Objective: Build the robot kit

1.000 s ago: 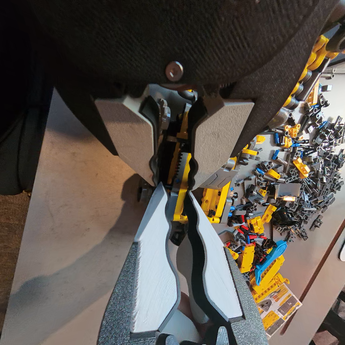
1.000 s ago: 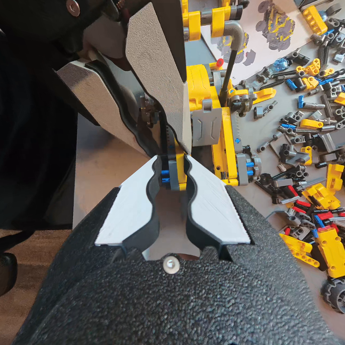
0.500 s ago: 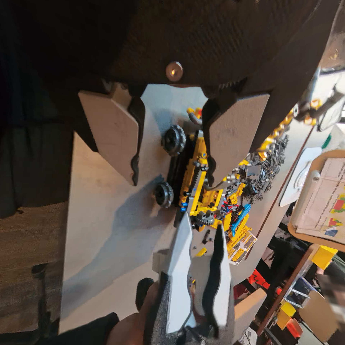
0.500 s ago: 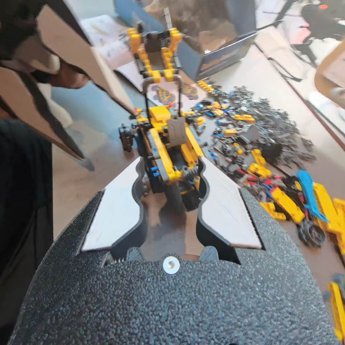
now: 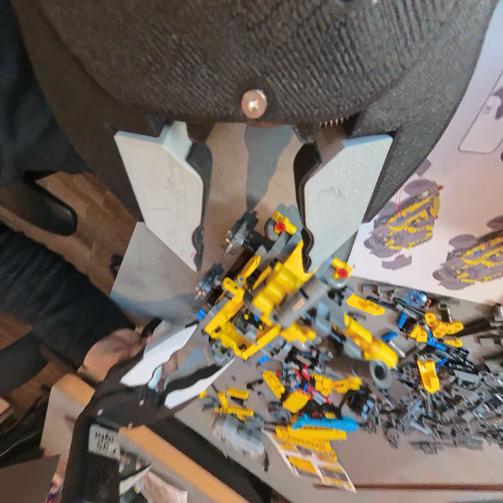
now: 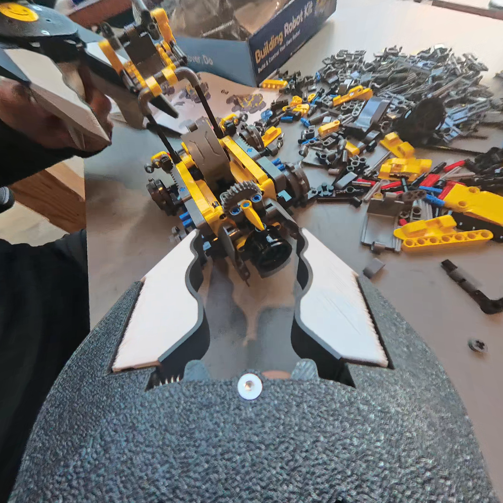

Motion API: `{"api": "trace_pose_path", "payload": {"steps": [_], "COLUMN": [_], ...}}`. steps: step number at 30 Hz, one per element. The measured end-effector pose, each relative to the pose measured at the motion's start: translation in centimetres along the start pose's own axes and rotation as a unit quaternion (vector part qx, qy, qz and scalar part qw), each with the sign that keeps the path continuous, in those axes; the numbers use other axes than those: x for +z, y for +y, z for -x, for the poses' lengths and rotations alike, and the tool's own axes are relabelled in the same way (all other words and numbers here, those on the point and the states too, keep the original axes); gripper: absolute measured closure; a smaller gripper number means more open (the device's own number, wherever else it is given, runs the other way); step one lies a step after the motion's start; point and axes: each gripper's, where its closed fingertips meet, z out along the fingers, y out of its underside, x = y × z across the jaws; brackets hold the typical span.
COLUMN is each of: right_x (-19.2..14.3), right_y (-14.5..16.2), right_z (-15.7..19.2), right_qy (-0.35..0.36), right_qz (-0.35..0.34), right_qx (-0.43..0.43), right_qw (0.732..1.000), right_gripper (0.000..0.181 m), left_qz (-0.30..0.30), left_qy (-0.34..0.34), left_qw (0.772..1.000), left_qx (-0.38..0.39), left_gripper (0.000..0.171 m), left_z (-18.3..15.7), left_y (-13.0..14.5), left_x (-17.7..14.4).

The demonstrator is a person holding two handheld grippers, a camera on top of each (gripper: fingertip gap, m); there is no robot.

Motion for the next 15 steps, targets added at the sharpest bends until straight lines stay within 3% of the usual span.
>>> {"api": "trace_pose_path", "payload": {"steps": [2, 4, 11, 15], "right_x": [0.0, 0.2, 0.6, 0.8], "right_y": [-0.4, -0.1, 0.7, 0.7], "right_z": [1.4, 2.3, 3.7, 3.8], "right_qy": [-0.023, -0.018, -0.002, -0.004], "right_qz": [-0.012, -0.006, 0.006, 0.006], "right_qx": [-0.011, -0.026, -0.054, -0.053], "right_qw": [1.000, 0.999, 0.999, 0.999], "right_gripper": [0.132, 0.134, 0.129, 0.127], "left_qz": [-0.011, -0.014, 0.004, 0.043], "left_qy": [-0.005, -0.015, -0.006, 0.017], "left_qw": [1.000, 1.000, 0.998, 0.993], "left_qx": [0.002, 0.012, 0.059, 0.106], "left_gripper": [0.100, 0.096, 0.092, 0.086], "left_z": [0.3, 0.6, -0.4, -1.9], "left_y": [-1.3, -2.2, -4.1, -3.6], "left_x": [0.0, -0.1, 0.5, 1.6]}}
